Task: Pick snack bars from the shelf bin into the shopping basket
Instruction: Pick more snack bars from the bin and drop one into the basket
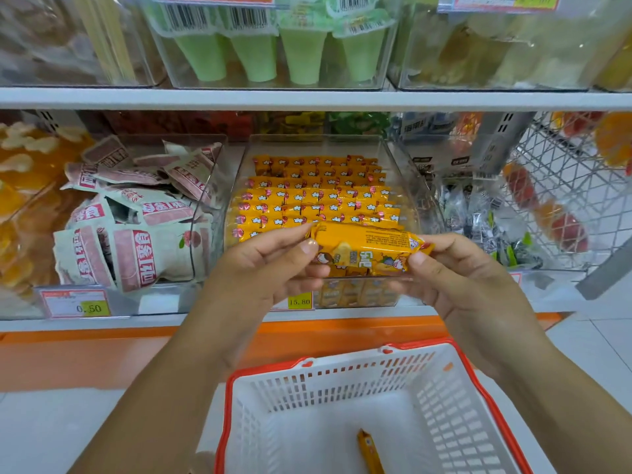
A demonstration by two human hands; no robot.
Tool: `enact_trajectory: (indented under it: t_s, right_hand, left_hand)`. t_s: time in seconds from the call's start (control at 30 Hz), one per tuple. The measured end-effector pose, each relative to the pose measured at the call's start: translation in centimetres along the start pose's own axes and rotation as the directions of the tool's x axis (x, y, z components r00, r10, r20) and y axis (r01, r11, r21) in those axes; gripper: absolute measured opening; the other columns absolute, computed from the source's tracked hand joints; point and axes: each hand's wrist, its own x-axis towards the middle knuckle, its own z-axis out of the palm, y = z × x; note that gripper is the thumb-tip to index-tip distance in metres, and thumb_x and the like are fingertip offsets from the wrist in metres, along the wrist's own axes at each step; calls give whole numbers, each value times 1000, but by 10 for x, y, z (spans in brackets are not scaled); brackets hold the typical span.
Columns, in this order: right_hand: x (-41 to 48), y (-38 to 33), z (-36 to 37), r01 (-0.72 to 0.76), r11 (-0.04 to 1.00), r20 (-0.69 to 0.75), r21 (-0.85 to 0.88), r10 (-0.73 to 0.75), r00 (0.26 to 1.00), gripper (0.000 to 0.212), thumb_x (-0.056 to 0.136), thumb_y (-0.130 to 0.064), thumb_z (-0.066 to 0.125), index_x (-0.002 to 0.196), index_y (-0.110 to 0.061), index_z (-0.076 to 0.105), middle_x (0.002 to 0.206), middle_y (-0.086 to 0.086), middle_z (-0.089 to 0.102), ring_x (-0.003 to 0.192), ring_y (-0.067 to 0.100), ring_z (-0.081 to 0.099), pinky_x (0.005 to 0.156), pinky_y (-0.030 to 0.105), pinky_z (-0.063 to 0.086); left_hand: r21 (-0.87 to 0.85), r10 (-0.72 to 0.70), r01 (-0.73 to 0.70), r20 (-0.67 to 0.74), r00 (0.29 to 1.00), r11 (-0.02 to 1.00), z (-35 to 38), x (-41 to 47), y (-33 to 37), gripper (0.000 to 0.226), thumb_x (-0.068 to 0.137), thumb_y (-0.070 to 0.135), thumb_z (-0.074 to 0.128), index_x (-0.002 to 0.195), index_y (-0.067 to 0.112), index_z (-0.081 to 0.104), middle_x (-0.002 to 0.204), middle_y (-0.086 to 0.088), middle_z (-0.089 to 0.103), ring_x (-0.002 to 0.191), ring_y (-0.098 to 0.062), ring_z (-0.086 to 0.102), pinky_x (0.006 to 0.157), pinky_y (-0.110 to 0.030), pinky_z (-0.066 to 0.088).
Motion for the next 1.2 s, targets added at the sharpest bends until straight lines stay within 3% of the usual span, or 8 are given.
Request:
enact_trajectory:
  t_s: [0.17,0.3,0.4,0.53,0.7,0.87,1.0,1.2]
  right_hand:
    - [0,0,-3,51,997,-10,54,-51,999,14,62,-23,74,74,-17,70,97,11,72,90,23,70,72,25,56]
    - [-2,-2,0,104,995,1,5,-104,995,24,61,-28,76,80,-17,69,91,8,74,82,26,73,69,27,58]
    - [-3,-3,2,152,988,1,-17,-152,988,28,64,-23,72,88,-18,59,100,9,75,77,31,74,64,29,59]
    - [-5,1,1,156,982,-9,-102,-158,987,14,65,-32,72,79,-27,72,83,0,74,76,29,74,75,35,60]
    - [-5,3,1,129,985,58,-112,-123,991,48,55,-57,87,90,-27,74,100,6,75,86,31,74,85,40,58]
    - [-4,3,1,82,995,100,-59,-76,992,47,50,-45,92,89,-29,72,104,12,74,90,32,73,81,31,58]
    - [-4,-1,3,23,999,82,40,-26,996,21,61,-22,77,82,-22,73,98,15,74,88,35,73,73,28,59]
    - [-1,-2,3,-43,991,75,124,34,997,28,63,-19,70,88,-7,69,97,24,73,87,36,73,68,27,60]
  left_hand:
    - [33,-17,18,-46,999,999,4,2,-1,20,83,28,62,95,19,75,100,-2,76,92,-20,73,89,-38,56]
    - [187,123,-95,-141,982,978,15,0,2,12,96,16,57,97,20,67,78,5,73,74,-17,74,71,-26,60]
    - [257,191,-145,-164,968,955,18,-2,2,10,96,14,58,99,23,61,82,4,76,68,-12,73,61,-27,60]
    - [197,189,-151,-188,964,969,16,-3,2,15,93,9,61,98,23,65,87,2,76,70,-14,73,55,-24,57]
    - [195,176,-138,-193,965,971,12,-3,1,11,90,15,63,93,22,72,80,3,75,70,-13,72,55,-21,56]
    - [139,59,-49,-71,996,989,6,-2,2,32,69,23,70,101,19,70,95,-2,77,80,-15,74,64,-21,57]
    - [82,34,-30,-53,998,996,3,-2,2,24,76,13,67,100,12,70,88,-7,76,81,-21,75,66,-22,59]
    - [102,32,-25,-72,997,994,2,-1,3,18,91,6,58,97,12,73,88,-11,76,81,-24,75,69,-23,59]
